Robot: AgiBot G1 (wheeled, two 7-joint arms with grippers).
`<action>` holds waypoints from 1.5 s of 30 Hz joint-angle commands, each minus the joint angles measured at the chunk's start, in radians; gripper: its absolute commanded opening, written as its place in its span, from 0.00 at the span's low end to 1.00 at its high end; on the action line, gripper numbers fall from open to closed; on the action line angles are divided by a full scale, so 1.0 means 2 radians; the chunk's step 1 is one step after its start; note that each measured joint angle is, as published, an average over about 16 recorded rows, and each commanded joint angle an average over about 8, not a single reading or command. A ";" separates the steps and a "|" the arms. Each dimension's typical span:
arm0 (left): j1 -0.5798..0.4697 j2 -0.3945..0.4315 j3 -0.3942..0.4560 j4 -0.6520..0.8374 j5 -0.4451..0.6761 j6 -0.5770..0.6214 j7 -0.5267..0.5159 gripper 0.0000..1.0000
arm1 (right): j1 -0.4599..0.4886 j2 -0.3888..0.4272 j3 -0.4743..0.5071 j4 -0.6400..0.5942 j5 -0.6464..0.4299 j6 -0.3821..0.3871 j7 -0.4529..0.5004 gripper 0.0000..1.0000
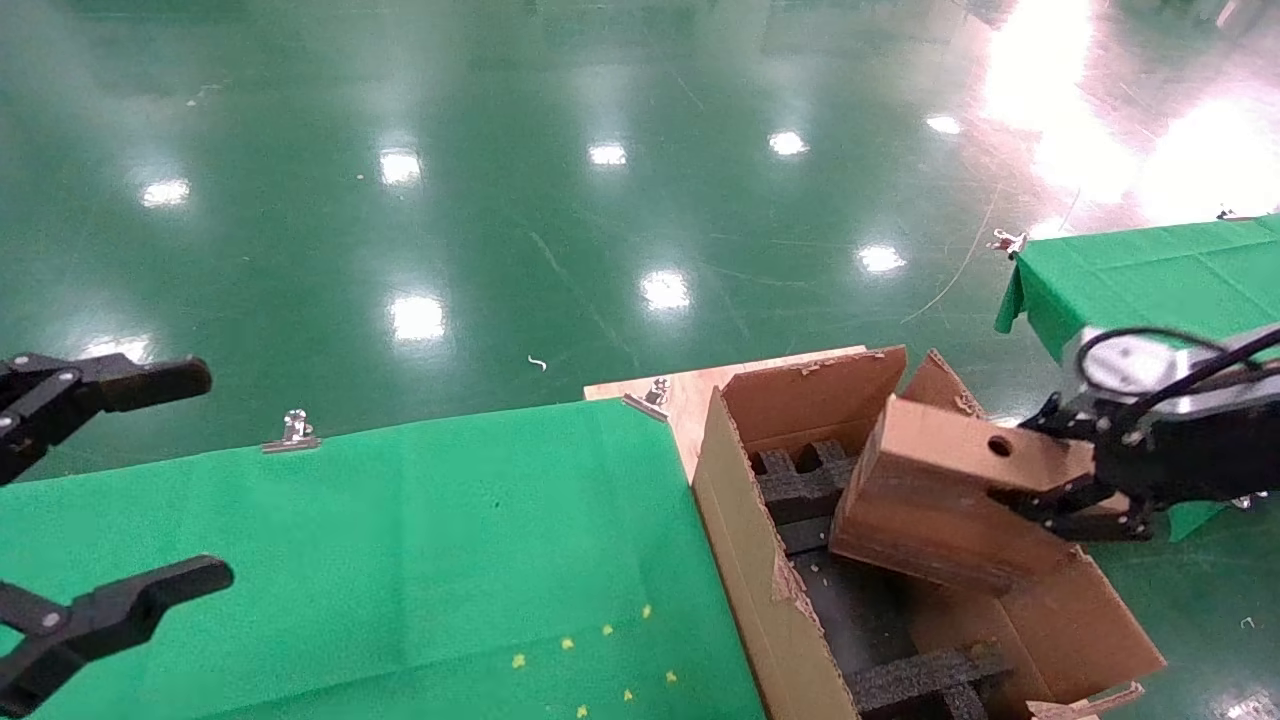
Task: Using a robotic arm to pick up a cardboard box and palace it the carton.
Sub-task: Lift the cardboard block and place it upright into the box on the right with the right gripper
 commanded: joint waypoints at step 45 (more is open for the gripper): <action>0.000 0.000 0.000 0.000 0.000 0.000 0.000 1.00 | -0.126 0.038 -0.072 0.102 -0.135 0.232 0.506 0.00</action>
